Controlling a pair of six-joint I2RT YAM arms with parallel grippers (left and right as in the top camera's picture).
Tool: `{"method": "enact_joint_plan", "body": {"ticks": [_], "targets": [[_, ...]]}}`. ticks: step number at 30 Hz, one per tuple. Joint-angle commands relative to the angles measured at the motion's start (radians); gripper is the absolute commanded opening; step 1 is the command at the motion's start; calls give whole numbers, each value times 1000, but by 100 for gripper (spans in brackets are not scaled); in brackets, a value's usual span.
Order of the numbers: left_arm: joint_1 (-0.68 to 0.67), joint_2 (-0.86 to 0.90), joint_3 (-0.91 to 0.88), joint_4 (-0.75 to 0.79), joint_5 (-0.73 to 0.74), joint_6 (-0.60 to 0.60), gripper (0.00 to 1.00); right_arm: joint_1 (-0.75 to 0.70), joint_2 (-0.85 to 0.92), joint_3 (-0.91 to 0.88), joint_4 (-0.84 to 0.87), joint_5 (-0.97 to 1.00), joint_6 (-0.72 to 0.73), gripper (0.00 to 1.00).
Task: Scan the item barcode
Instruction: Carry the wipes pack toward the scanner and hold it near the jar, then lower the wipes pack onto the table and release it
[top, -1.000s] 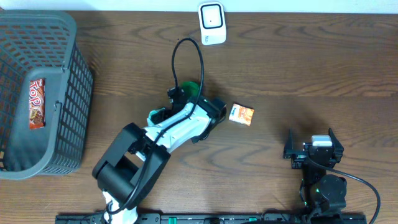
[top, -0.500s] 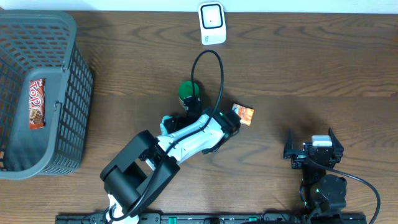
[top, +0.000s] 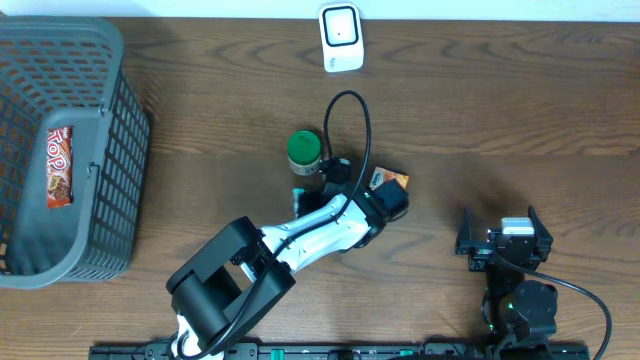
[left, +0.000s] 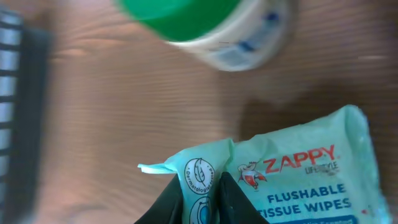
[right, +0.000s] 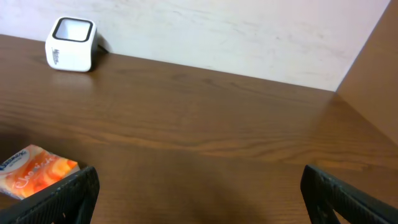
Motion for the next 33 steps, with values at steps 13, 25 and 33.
{"method": "enact_joint_plan", "body": {"ticks": [13, 25, 33], "targets": [[-2, -73, 72, -2, 166, 59, 73, 9, -5, -4, 1, -1, -11, 99], [19, -575, 193, -79, 28, 203, 88, 9, -5, -4, 1, -1, -11, 99], [266, -975, 193, 40, -131, 275, 98, 9, -5, -4, 2, -1, -11, 99]]}}
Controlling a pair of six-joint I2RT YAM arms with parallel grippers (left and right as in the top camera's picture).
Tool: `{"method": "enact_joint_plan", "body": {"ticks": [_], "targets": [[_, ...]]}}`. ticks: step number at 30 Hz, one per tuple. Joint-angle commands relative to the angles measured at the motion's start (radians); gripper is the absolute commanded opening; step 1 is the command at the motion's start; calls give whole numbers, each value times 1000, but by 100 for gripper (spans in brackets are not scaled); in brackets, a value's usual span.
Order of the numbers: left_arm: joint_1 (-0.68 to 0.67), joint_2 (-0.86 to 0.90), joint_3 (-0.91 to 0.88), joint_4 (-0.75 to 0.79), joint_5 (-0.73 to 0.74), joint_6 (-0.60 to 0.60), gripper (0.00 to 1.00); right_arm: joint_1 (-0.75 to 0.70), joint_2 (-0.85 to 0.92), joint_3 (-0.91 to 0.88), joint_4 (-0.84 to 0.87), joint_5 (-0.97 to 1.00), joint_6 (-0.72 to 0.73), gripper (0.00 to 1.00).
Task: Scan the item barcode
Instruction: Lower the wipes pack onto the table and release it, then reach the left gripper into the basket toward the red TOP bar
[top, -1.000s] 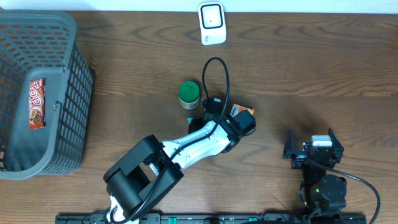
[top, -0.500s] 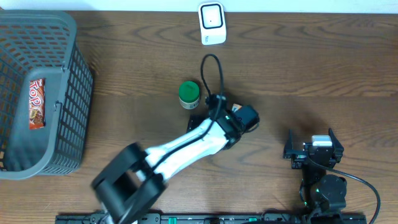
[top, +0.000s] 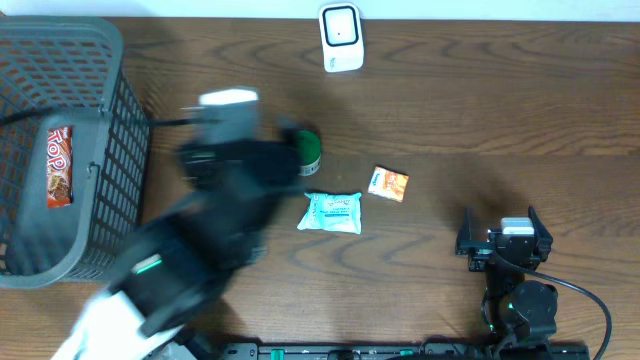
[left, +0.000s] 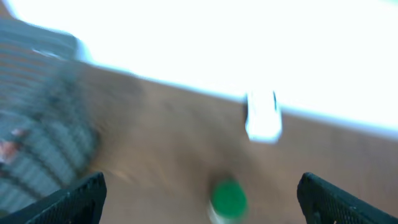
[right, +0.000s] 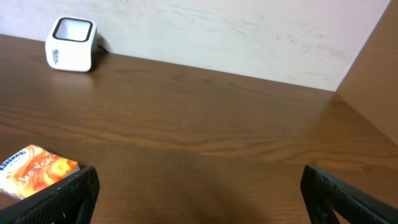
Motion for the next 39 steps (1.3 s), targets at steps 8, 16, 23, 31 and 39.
{"method": "enact_joint_plan", "body": {"ticks": [8, 16, 23, 31, 39], "targets": [[516, -340, 8, 146, -91, 89, 98, 9, -5, -4, 1, -2, -11, 99], [829, -251, 7, 156, -41, 100, 98, 9, -5, -4, 1, -2, -11, 99], [1106, -7, 8, 139, 380, 104, 98, 9, -5, -4, 1, -2, -11, 99], [1358, 300, 7, 47, 577, 221, 98, 9, -5, -4, 1, -2, -11, 99], [1381, 523, 7, 59, 562, 480, 98, 9, -5, -4, 1, -2, -11, 99]]}}
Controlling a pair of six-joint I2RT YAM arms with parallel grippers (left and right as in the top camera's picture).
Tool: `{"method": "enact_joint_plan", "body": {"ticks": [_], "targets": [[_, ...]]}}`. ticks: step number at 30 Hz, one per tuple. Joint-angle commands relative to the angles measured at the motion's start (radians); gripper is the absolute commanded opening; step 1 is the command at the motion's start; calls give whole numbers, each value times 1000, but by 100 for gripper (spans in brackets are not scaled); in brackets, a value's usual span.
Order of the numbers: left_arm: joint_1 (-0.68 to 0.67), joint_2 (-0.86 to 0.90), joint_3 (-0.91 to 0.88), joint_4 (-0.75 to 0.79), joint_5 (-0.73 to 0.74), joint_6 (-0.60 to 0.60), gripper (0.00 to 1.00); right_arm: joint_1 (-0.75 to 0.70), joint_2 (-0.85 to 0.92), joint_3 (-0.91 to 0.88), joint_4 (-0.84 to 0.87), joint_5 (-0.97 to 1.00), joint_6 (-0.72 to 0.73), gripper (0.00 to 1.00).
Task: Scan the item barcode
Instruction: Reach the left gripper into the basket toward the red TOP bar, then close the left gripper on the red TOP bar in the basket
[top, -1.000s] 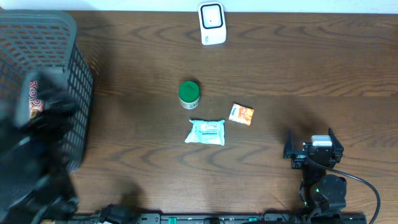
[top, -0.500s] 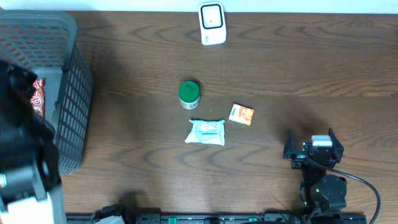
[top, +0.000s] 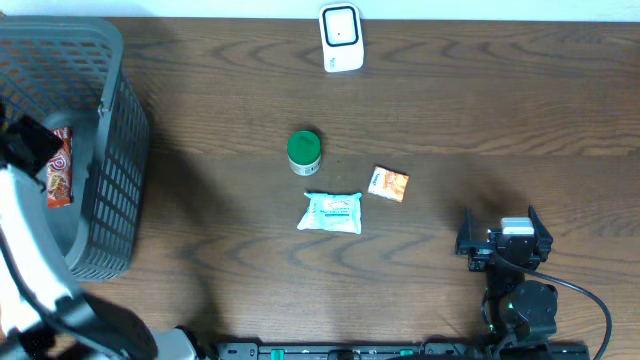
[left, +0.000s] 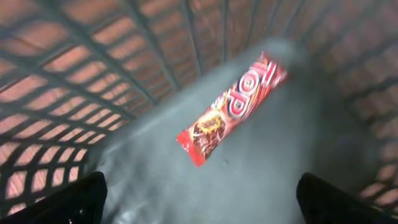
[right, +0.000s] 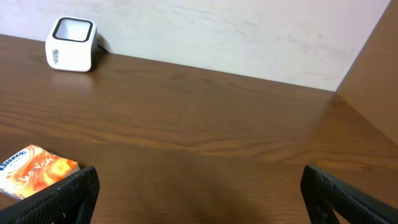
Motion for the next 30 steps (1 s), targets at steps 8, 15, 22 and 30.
{"method": "enact_joint_plan", "body": {"ticks": [8, 15, 22, 30], "targets": [[3, 203, 4, 26, 17, 332, 98, 9, -5, -4, 2, -1, -11, 99], [3, 297, 4, 142, 14, 400, 98, 9, -5, -4, 2, -1, -11, 99], [3, 394, 4, 227, 14, 399, 98, 9, -5, -4, 2, -1, -11, 99], [3, 526, 4, 245, 15, 399, 98, 9, -5, -4, 2, -1, -11, 99]]}}
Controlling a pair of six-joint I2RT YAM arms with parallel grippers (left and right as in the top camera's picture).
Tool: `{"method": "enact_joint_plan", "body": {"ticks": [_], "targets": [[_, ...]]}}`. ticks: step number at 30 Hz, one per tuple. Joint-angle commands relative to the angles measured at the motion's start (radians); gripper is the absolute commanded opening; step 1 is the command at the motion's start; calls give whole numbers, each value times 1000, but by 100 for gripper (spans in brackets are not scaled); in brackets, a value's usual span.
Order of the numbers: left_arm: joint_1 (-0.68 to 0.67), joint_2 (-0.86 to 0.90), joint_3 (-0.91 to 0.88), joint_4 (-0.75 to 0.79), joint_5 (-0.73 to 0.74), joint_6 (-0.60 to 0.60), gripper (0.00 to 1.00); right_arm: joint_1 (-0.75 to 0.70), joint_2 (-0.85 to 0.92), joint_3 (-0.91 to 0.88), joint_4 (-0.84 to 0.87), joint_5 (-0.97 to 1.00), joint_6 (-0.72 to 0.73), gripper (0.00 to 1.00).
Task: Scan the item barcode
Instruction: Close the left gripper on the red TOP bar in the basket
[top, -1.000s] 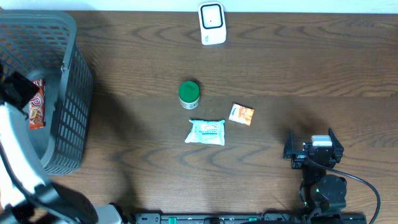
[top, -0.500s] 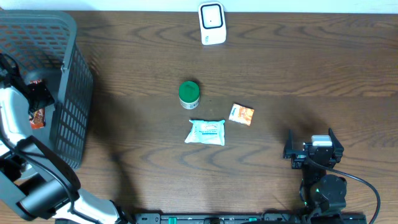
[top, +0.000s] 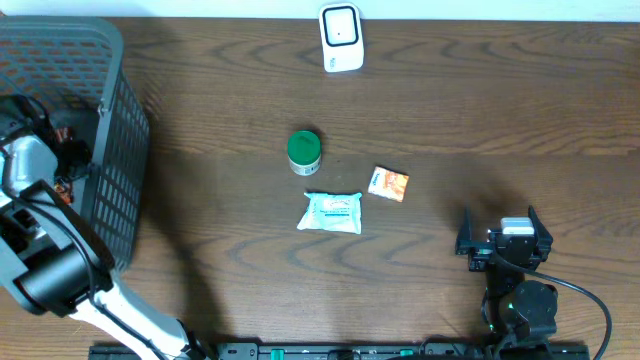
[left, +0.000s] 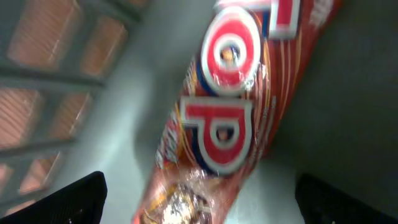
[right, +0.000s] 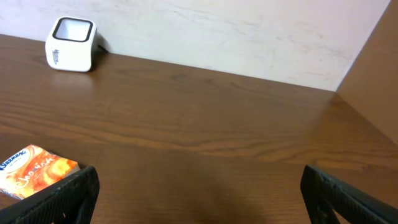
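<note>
A red "TOP" snack bar (left: 236, 112) lies on the floor of the grey basket (top: 112, 200) at the table's left. My left gripper (left: 199, 205) is down inside the basket, open, with its two fingers on either side of the bar's lower end, close above it. In the overhead view the left gripper (top: 60, 145) covers most of the bar. The white barcode scanner (top: 341, 37) stands at the far middle edge, also in the right wrist view as the scanner (right: 71, 43). My right gripper (right: 199, 199) rests open at the front right, holding nothing.
A green-lidded jar (top: 303, 151), a pale green wipes pack (top: 331, 212) and a small orange packet (top: 388, 183) lie mid-table. The basket's mesh walls (left: 56, 68) rise close around the left gripper. The pale wall (right: 249, 37) borders the table's far edge.
My left gripper has dropped from well above the snack bar to just over it, so the bar now fills the wrist view between the open fingers. The right arm has not moved.
My left gripper was shut on the edge of the wipes pack mid-table, beside the jar. Then the pack lay free on the table and the gripper was open, off to the left. Later it hung open over the basket, and now sits low around the snack bar.
</note>
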Motion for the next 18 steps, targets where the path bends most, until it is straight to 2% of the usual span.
{"method": "enact_joint_plan", "body": {"ticks": [1, 6, 12, 18], "targets": [[3, 74, 0, -10, 5, 13, 98, 9, -5, -4, 2, -1, -11, 99], [3, 124, -1, -18, 11, 13, 98, 9, -5, -4, 2, -1, -11, 99], [3, 130, -4, -22, 16, 12, 59, 9, -5, -4, 2, -1, -11, 99], [3, 130, -4, -50, 103, 12, 22, 8, -5, -4, 32, 14, -11, 99]]}}
